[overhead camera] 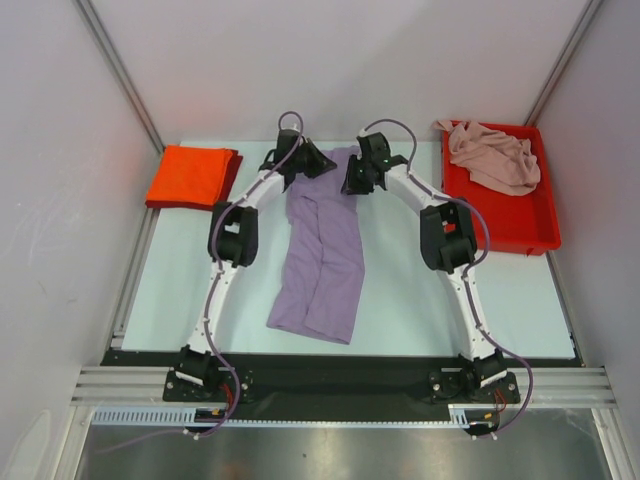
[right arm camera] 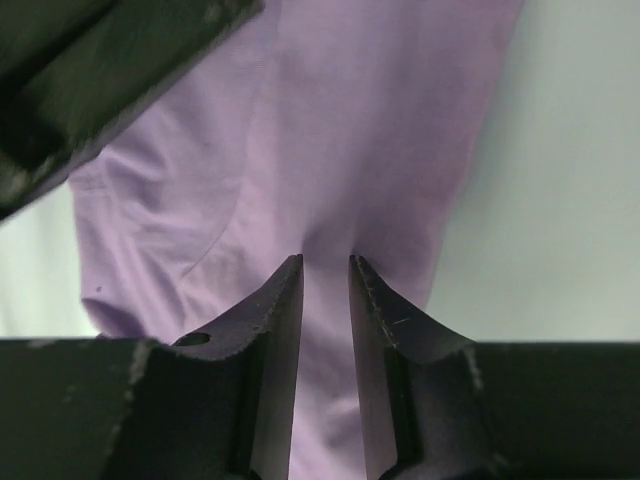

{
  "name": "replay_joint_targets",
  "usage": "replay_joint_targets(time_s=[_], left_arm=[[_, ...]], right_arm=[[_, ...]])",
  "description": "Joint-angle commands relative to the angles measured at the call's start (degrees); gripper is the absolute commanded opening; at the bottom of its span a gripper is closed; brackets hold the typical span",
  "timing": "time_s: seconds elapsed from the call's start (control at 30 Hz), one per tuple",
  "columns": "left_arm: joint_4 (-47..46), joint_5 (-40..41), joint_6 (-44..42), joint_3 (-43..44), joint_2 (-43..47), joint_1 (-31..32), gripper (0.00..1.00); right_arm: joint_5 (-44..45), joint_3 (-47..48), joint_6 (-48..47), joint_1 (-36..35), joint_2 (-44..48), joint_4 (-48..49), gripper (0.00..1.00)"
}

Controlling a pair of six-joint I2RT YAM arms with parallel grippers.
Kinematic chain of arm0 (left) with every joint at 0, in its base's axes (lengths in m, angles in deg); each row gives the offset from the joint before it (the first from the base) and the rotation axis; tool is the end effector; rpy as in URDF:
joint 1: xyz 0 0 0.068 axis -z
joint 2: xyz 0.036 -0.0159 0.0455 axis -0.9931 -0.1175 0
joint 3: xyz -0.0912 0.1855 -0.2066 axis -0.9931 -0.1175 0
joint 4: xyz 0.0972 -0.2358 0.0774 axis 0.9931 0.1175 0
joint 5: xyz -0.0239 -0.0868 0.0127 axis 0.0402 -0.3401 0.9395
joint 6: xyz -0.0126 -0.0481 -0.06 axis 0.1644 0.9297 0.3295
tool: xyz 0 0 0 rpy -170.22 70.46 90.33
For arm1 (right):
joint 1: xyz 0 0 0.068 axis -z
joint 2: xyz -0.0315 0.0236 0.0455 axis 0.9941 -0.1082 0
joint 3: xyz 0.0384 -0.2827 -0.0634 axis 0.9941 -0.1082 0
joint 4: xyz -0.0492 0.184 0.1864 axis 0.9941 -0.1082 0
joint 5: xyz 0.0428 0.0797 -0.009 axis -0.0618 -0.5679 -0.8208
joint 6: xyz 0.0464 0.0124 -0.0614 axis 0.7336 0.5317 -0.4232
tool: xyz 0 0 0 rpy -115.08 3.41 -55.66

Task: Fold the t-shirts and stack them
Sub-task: Fold the tshirt

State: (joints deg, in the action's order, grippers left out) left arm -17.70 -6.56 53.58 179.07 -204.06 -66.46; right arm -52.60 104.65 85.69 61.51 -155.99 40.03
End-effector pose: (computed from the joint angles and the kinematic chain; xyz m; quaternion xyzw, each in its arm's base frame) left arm 0.6226 -0.2144 0.1269 -0.1525 0.8300 -0.4232 0.3298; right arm 0.5510 0.2387 0.1613 -0.0158 0.9244 0.2247 0.3079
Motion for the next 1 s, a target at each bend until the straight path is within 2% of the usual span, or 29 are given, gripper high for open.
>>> replay_joint_targets(time_s=[0.0,0.03,0.07,0.17,0.23,0.3,0.33,0.37,0.4,0.43,0.47,0.5,0.57,0.6,0.63,0.7,0.73,0.8,0.83,0.93,0.97], left_arm=[[-6.09,-5.32,-5.29,-5.99,8.31,-0.89,0.12],[-6.17,-4.44,-6.69,-10.28,10.95,-0.89,0.19],[-5.91,-3.65,-9.84,-11.8,16.81,-0.98,0.32],[4.15,-0.84,-15.46,-13.92,25.79,-1.59,0.45],[10.32,1.79,-18.9,-17.93,33.86,-1.85,0.48],[11.4,3.47,-20.93,-24.87,41.18,-1.77,0.48],[11.14,3.82,-21.55,-33.96,44.69,-1.77,0.49],[10.97,4.52,-22.69,-38.66,48.9,-1.77,0.52],[10.7,4.62,-23.57,-43.41,55.82,-1.77,0.54],[10.61,4.96,-24.45,-52.24,59.54,-1.77,0.57],[11.66,5.32,-25.59,-56.25,62.71,-1.77,0.6],[13.23,6.19,-26.21,-59.5,68.23,-1.77,0.61],[17.88,7.16,-27.79,-67.77,72.92,-1.51,0.62],[19.04,7.51,-27.8,-70.41,75.81,-1.33,0.62],[19.57,7.43,-27.45,-76.27,80.89,-1.24,0.62],[21.06,7.08,-26.66,-81.22,85.84,-1.24,0.63],[22.29,7.25,-26.48,-84.47,89.43,-1.24,0.63],[24.58,8.3,-26.22,-87.3,92.18,-1.33,0.64],[25.55,8.57,-25.61,-88.79,94.02,-1.42,0.65],[28.63,6.65,-23.5,-91.43,95.44,-1.42,0.66],[29.24,6.29,-23.06,-92.22,96.22,-1.42,0.66]], right_arm=[[-1.12,3.56,-0.17,0.75,-2.1,2.94,0.31],[-0.42,5.4,0.01,0.84,-4.02,1.81,0.31],[-0.16,6.81,0.36,1.1,-5.17,1.28,0.31],[-0.51,12.5,2.9,2.59,-10.1,-0.92,0.31],[0.02,16.73,2.82,3.82,-12.64,-2.24,0.31],[-2.76,18.24,2.12,4.7,-13.01,-1.72,0.32],[-4.01,18.68,1.68,4.88,-12.75,-1.2,0.33],[-4.89,19.21,0.55,4.97,-11.44,-1.28,0.36],[-7.34,19.74,0.01,4.97,-10.47,-1.45,0.41],[-7.97,19.48,-0.34,4.79,-8.89,-2.06,0.45],[-8.5,18.96,-0.78,4.62,-5.66,-2.5,0.48],[-8.42,18.52,-1.04,4.62,-3.71,-3.47,0.59],[-7.98,18.08,-1.92,4.44,0.07,-8.38,0.64],[-6.41,16.68,-1.84,4.35,4.87,-10.75,0.67],[-5.87,15.1,-1.66,4.35,7.36,-15.73,0.69],[-5.17,9.06,-2.71,3.3,17.16,-19.54,0.71],[-4.64,1.28,-3.06,2.6,21.23,-22.08,0.72],[-3.85,-8.51,-4.29,0.32,28.09,-23.6,0.74],[-3.06,-18.56,-4.21,-0.65,35.78,-23.86,0.75],[-3.93,-33.81,-1.67,-4.69,50.03,-20.63,0.82],[-4.89,-42.22,-0.7,-5.74,53.66,-19.57,0.83]])
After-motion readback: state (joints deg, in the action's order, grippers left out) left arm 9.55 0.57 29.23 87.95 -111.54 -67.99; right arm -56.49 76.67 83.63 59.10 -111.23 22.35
